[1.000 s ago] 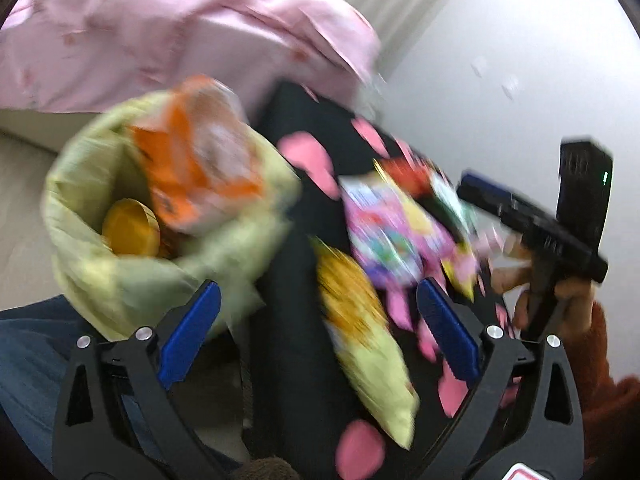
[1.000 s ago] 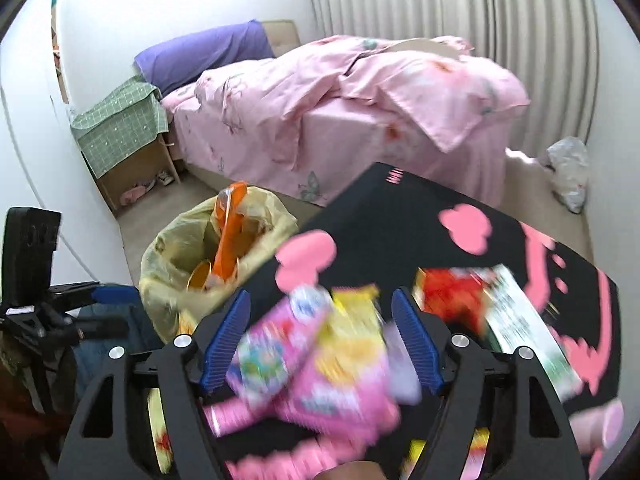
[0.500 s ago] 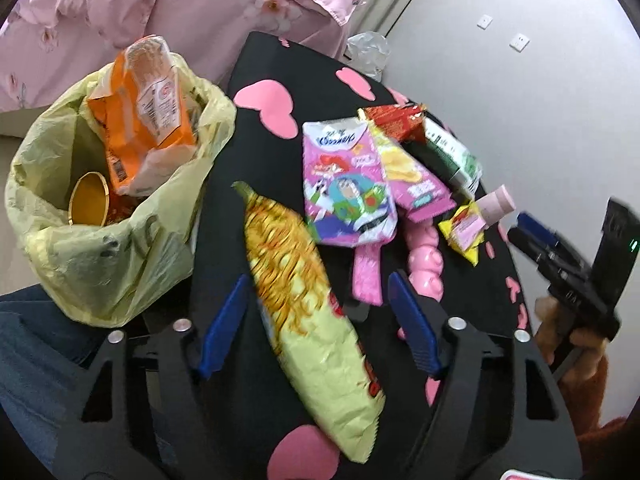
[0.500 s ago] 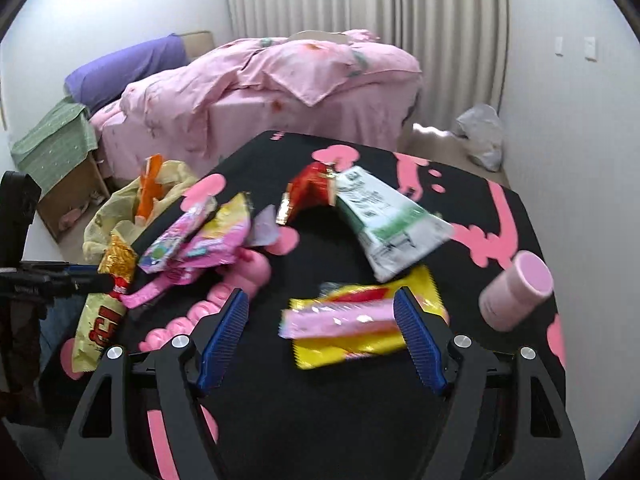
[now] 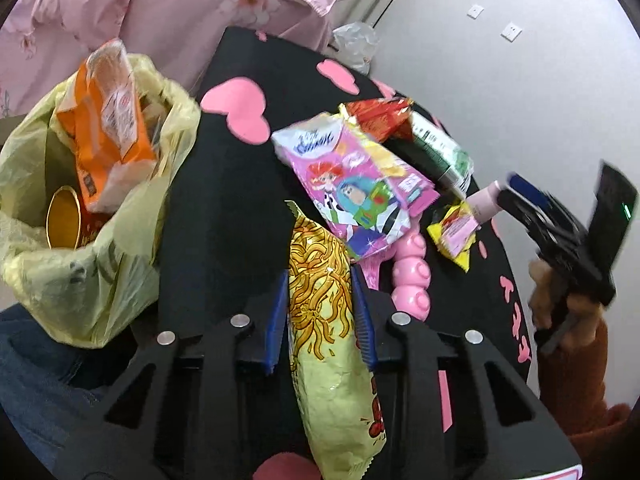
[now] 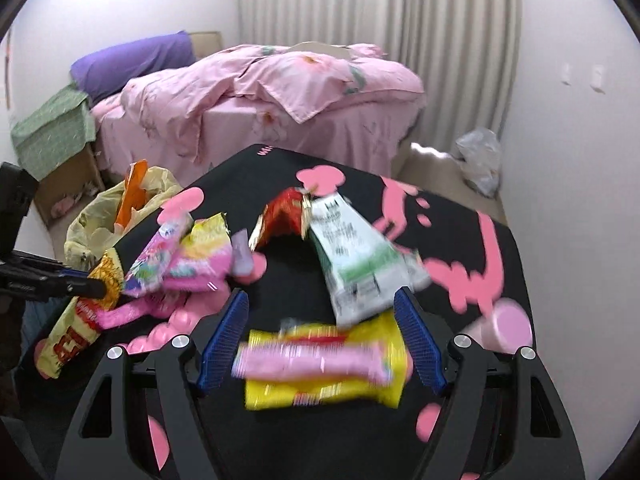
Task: Collect trash
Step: 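Grasp the yellow chip wrapper with the left tool while the right tool grasps the green milk carton, then carry the chip wrapper toward the trash bag while the right tool carries the milk carton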
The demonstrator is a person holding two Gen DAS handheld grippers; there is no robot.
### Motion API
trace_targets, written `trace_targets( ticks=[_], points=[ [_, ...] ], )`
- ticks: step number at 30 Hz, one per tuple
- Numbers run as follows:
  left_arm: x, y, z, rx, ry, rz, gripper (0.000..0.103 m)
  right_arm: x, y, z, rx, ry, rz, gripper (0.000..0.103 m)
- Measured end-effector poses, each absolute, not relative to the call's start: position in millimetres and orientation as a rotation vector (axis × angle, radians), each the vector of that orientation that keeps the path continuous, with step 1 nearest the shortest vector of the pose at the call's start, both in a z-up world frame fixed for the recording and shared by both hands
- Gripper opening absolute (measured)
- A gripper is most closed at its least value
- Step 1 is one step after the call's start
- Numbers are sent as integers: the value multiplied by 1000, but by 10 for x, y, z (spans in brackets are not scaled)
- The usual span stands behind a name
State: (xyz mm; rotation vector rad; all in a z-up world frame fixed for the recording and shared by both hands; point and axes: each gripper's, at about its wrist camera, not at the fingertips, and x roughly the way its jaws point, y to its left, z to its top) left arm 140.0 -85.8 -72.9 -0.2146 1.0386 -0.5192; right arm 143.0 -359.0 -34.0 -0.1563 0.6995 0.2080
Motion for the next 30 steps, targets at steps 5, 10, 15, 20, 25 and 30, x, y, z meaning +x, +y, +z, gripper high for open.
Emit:
trace_targets(
  ticks=[5, 10, 15, 20, 25, 30],
  points=[
    [1448, -905, -666, -208, 994, -511, 29, 2164, -3537, -383, -222, 800, 260, 71],
    [1533, -888, -719, -222, 1000, -504, 29, 2760, -3459, -577, -283, 933, 253, 71],
    [1569, -896, -745, -222, 1008, -523, 29, 2922, -3398, -771, -323, 1053, 277, 58],
    [1555, -909, -756, -216, 1004, -535, 31, 2574, -3469, -679, -245, 1040, 283, 51],
    [1549, -899, -779, -226, 1006, -535, 32, 1868, -3613, -434, -133, 940, 257, 50],
    [1519, -897, -771, -231, 1006, -524, 32, 1338, -3705, -407, -124, 890, 191, 50]
  ],
)
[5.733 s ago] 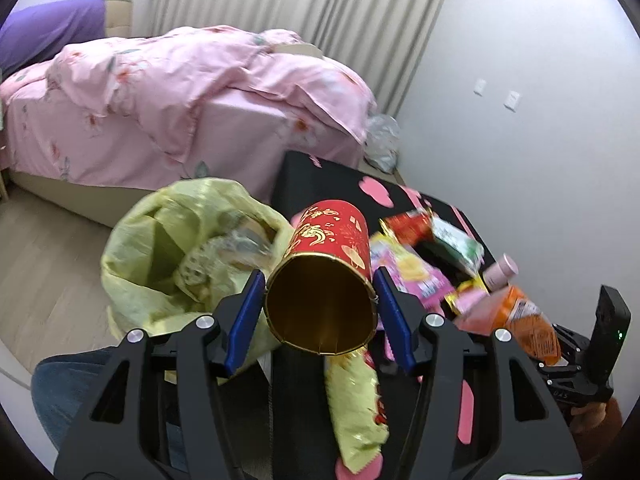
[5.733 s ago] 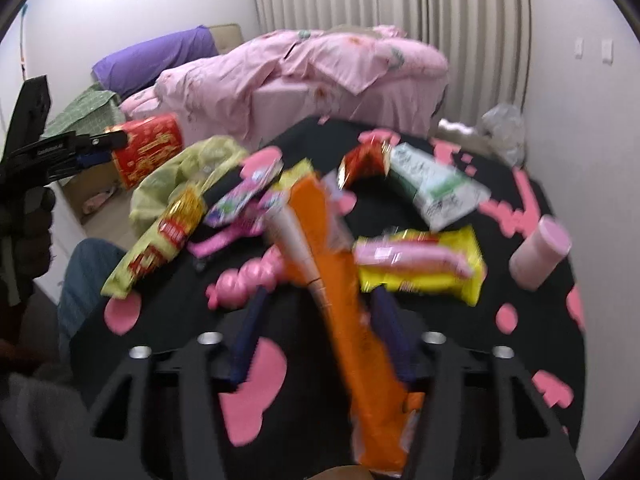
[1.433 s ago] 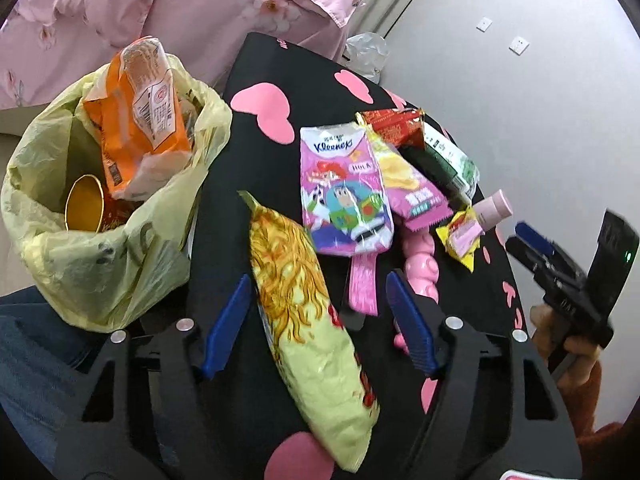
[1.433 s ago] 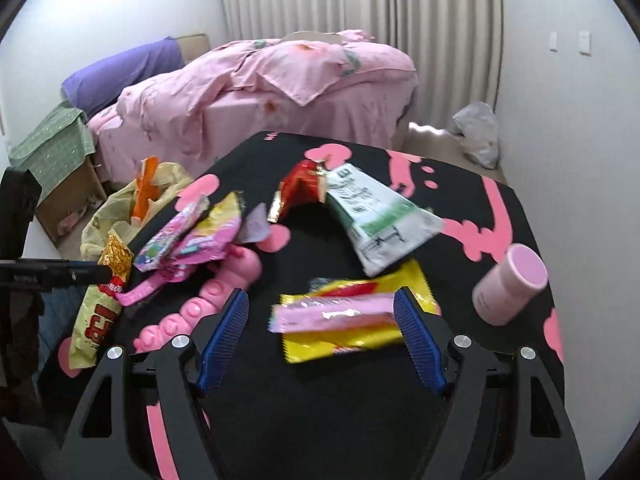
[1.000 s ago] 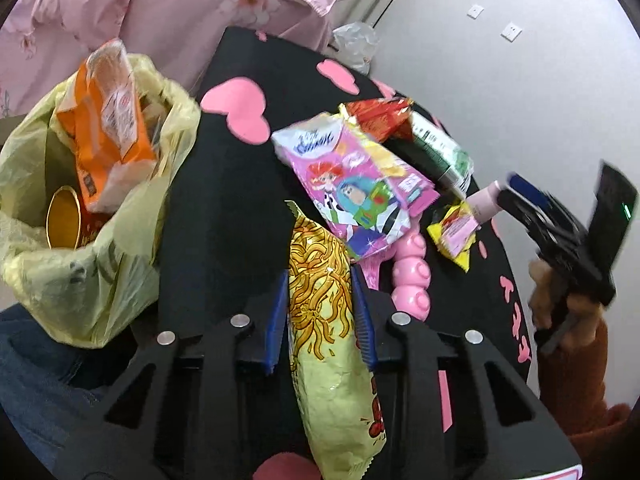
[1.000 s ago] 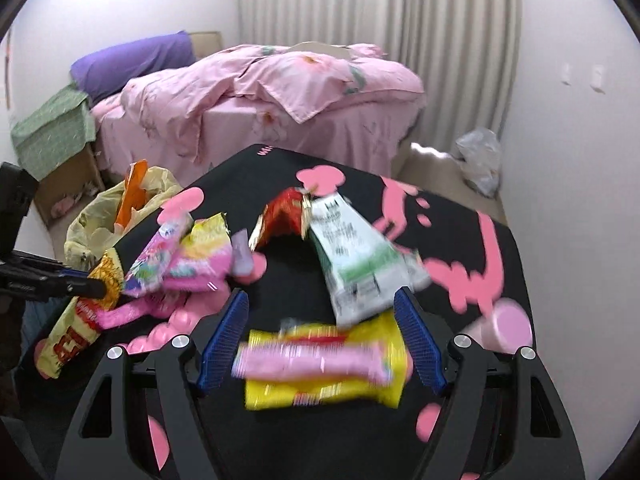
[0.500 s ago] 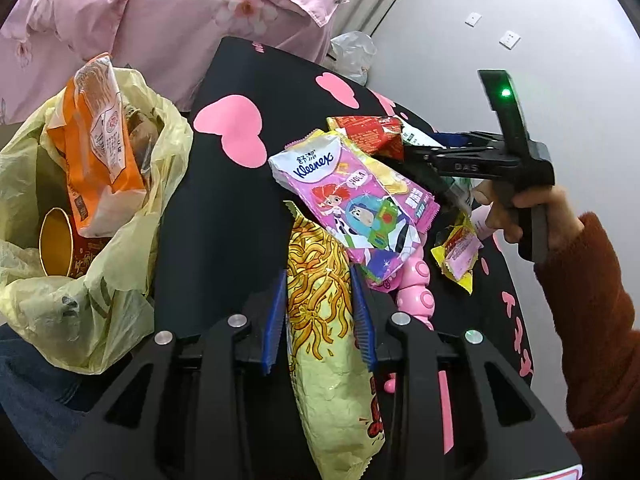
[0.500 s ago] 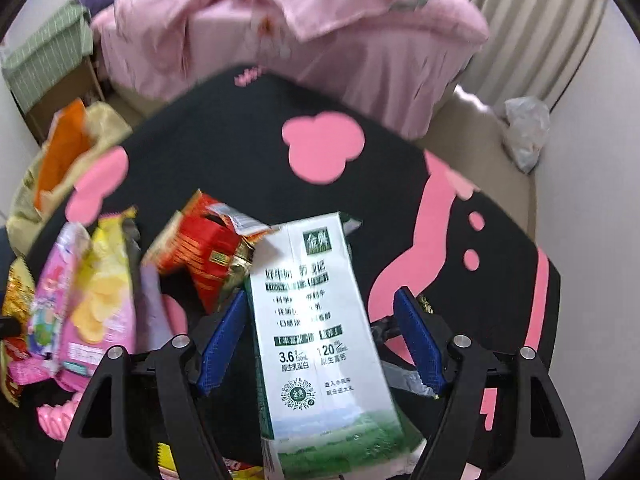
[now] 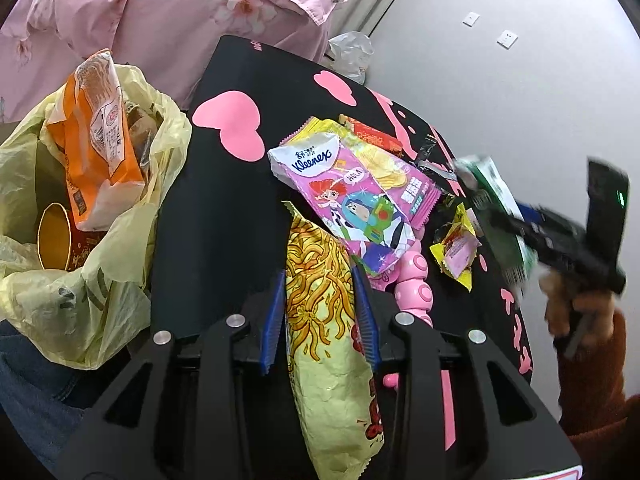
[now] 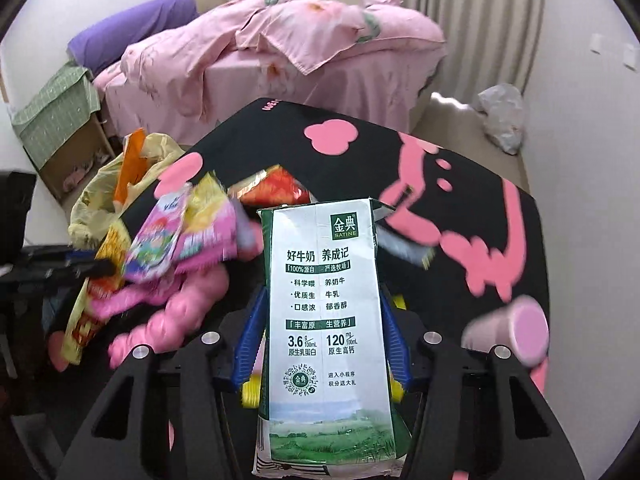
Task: Collect trash
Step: 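Carry the chip wrapper toward the trash bag while the right tool carries the milk carton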
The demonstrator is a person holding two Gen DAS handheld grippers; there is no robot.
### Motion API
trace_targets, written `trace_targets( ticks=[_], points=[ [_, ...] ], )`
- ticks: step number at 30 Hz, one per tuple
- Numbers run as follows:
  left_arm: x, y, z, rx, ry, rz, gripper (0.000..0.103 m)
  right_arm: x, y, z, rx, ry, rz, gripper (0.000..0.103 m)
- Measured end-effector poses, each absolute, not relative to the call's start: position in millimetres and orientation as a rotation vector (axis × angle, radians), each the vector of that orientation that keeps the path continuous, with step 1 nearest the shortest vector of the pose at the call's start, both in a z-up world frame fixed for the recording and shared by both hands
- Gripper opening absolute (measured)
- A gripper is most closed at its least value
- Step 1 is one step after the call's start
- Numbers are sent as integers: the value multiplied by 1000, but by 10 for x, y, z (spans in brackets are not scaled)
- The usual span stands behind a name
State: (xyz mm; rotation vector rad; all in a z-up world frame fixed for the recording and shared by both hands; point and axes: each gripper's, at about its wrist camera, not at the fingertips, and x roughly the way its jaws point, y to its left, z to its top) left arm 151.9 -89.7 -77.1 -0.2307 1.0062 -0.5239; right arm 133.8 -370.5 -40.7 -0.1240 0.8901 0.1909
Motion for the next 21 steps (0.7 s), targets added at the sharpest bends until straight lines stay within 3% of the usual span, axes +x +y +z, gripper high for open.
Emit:
trace_targets(
  ticks=[9, 13, 21],
  points=[
    [1447, -948, -722, -190, 1002, -517, 32, 873, -3873, -846, -49, 990, 224, 52],
    [1442, -992, -722, -168, 1005, -522, 32, 909, -3857, -829, -87, 996, 219, 57],
    [1431, -1024, -739, -151, 1013, -528, 34, 1243, -3795, -722, -91, 1005, 256, 56]
  ],
)
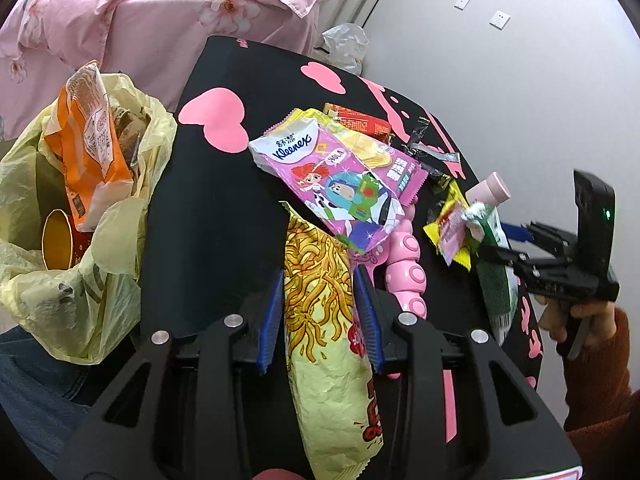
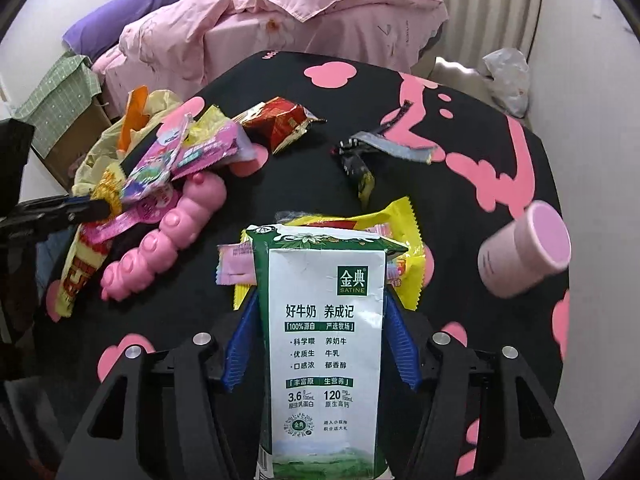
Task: Collect trash
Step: 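Carry the chip wrapper toward the trash bag while the right tool carries the milk carton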
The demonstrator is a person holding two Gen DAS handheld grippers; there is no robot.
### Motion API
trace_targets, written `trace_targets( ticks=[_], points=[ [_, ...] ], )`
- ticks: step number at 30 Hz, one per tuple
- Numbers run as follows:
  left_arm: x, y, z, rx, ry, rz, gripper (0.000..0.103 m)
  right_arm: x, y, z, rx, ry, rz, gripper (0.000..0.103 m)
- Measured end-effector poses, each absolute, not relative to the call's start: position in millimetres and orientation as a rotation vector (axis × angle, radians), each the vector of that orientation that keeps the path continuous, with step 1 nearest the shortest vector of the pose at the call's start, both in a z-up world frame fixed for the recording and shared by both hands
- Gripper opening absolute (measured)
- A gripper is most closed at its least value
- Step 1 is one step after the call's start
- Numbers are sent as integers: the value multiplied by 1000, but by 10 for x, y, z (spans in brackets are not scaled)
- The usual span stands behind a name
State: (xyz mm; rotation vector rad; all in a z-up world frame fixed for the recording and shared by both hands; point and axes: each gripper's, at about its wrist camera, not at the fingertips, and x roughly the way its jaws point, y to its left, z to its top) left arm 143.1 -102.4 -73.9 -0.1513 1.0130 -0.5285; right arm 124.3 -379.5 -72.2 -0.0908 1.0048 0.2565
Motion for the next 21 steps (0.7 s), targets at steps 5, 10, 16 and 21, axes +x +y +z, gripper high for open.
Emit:
trace_targets(
  ticks=[5, 10, 16, 21],
  points=[
    [1407, -959, -695, -151, 998, -524, 39, 1128, -3851, -308, -9, 836, 262, 55],
    [1459, -942, -662, -146, 1002, -531, 41, 926, -3863, -48, 32, 708, 243, 55],
    [1623, -1030, -736, -91, 1054, -516, 43, 794, -3851, -62, 67, 669, 234, 55],
    [1580, -1079, -652, -109, 1052, -564, 31, 698, -3810, -73, 62, 650, 219, 54]
  ],
)
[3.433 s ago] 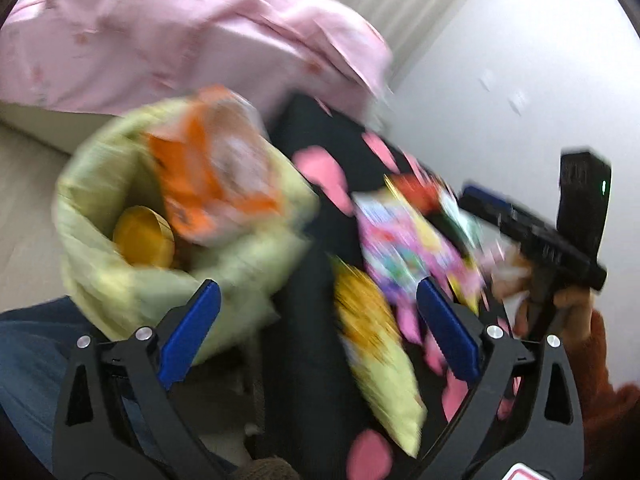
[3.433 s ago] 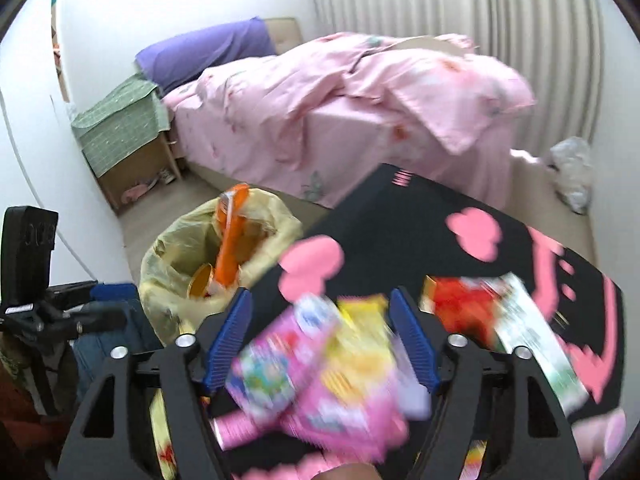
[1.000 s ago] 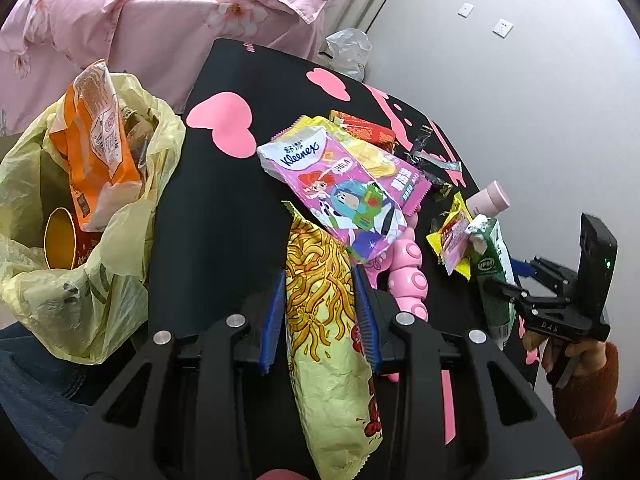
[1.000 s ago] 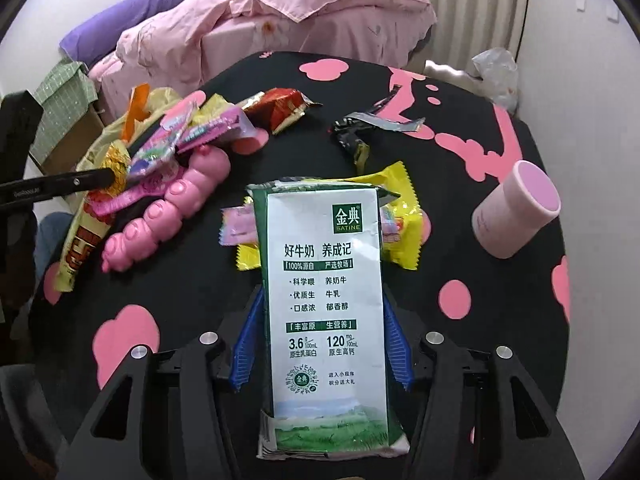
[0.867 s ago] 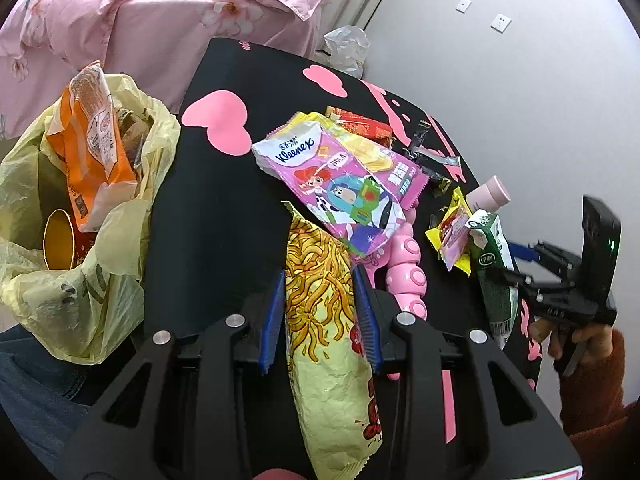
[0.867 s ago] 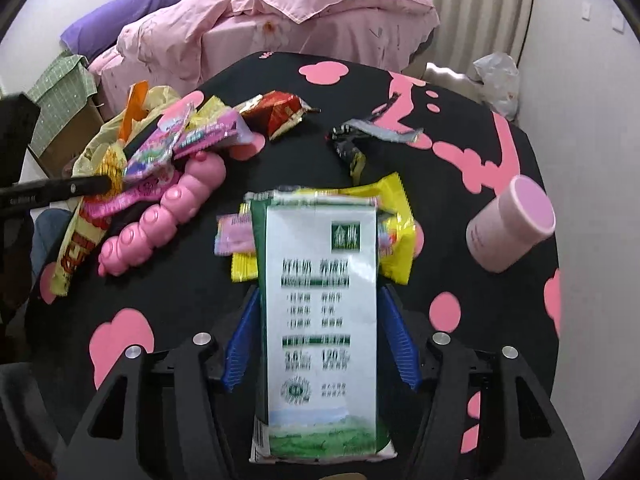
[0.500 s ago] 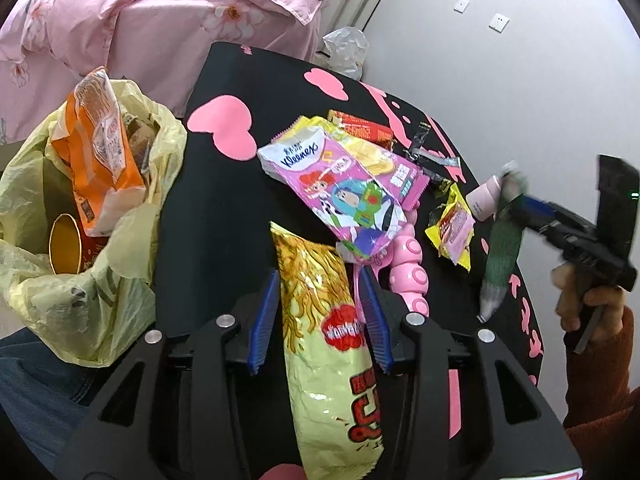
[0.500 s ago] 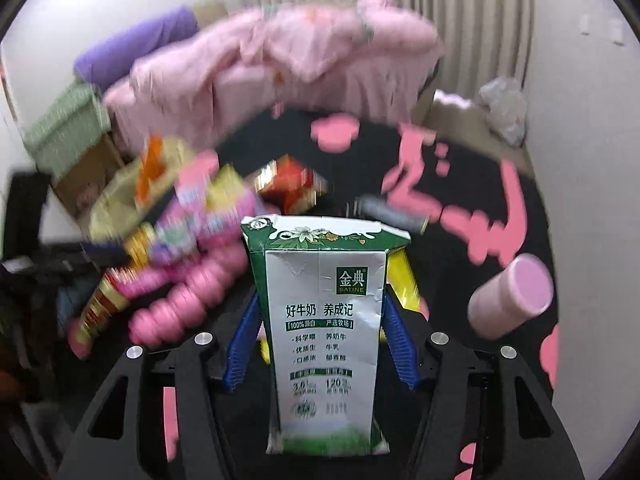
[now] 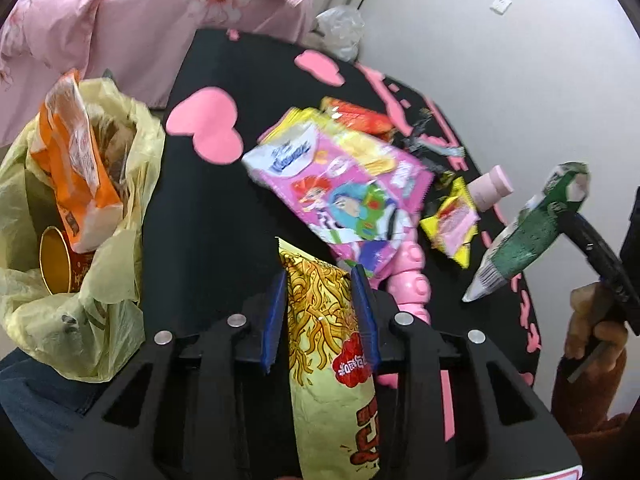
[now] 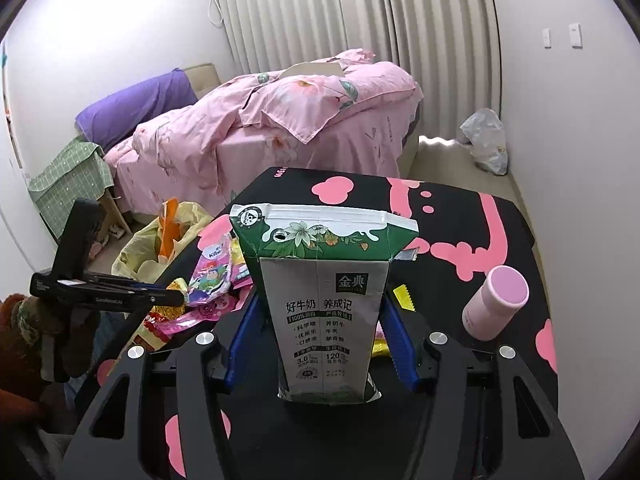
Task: Collect trash
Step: 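Carry the chip wrapper toward the trash bag while the right tool carries the milk carton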
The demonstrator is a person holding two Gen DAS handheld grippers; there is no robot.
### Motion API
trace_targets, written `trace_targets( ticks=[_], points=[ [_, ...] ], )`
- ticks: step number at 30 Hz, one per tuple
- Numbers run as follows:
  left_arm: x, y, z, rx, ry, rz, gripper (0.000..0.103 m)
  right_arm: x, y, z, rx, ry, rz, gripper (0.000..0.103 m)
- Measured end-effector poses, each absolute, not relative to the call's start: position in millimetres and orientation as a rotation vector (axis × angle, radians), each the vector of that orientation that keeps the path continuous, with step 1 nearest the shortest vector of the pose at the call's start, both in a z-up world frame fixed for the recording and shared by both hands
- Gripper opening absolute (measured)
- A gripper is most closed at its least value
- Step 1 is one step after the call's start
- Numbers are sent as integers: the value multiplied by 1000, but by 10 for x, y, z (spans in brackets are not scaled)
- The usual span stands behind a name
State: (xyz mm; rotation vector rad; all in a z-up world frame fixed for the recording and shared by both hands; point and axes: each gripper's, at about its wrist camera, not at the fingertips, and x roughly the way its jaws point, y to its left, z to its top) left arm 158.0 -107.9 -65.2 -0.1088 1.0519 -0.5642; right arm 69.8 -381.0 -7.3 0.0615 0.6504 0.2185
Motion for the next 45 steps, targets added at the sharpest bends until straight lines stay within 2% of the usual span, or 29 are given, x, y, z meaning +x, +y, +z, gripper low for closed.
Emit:
trace_targets(
  ticks=[11, 20, 29, 38, 45],
  points=[
    [1009, -855, 214, -53, 638, -526, 31, 444, -3680, 117, 41, 575, 217, 54],
    [984, -624, 334, -111, 565, -456, 31, 341, -3522, 261, 15, 527, 224, 55],
    [1237, -376, 161, -178, 528, -349, 31, 518, -3357, 308, 47, 515, 282, 54],
    [1335, 706, 326, -273, 392, -65, 31, 1220, -2598, 645, 37, 465, 512, 54],
    [1532, 1074, 231, -320, 321, 53, 31, 2122, -1801, 519, 103, 477, 718, 54]
  ],
)
